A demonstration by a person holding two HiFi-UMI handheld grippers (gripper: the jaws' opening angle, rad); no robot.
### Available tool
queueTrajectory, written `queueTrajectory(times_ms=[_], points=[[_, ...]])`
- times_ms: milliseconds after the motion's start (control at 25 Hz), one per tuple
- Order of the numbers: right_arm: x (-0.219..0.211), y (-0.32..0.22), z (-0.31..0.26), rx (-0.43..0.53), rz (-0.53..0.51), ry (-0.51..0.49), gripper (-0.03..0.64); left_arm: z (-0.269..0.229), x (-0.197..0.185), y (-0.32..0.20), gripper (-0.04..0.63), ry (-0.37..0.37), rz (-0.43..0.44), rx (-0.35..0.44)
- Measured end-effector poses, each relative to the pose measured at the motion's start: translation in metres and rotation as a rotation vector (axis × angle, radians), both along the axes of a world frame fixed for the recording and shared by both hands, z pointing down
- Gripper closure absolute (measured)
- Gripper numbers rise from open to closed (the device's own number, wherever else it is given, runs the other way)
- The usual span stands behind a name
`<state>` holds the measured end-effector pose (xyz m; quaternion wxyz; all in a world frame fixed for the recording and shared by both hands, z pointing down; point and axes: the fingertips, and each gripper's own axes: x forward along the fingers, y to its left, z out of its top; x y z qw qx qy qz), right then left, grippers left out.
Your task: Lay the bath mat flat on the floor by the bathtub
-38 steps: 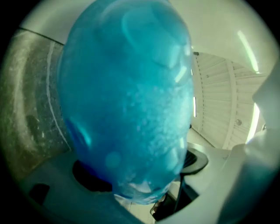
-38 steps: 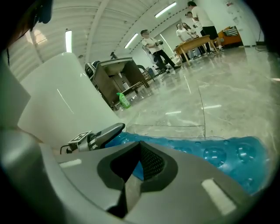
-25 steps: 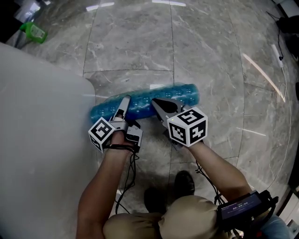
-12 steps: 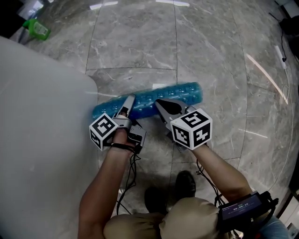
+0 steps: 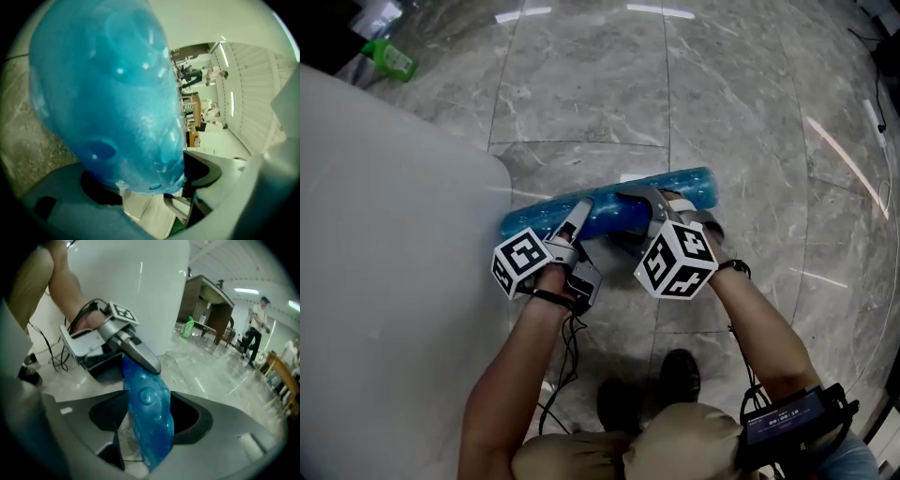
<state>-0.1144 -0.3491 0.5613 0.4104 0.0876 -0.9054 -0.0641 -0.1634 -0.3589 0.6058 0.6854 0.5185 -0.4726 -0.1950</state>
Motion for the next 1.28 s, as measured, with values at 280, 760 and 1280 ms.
queueTrajectory(times_ms=[280,760,1280], points=[[-0.001,0.001,0.009,0.044,0.007,0.045,0.35,-0.014,0.034,0.055,0.287,0.002,0.425,0.054],[0.074,-0.049,-0.068,-0.109,0.49,-0.398,0.585,-0.013,0.002,0.068,0.591,-0.119,0.224,0.062],[0.212,-0.064,0.047,-0.317,0.813,-0.127,0.615,-0.006,0.002,0.07,0.589,-0.172,0.26,0.056]])
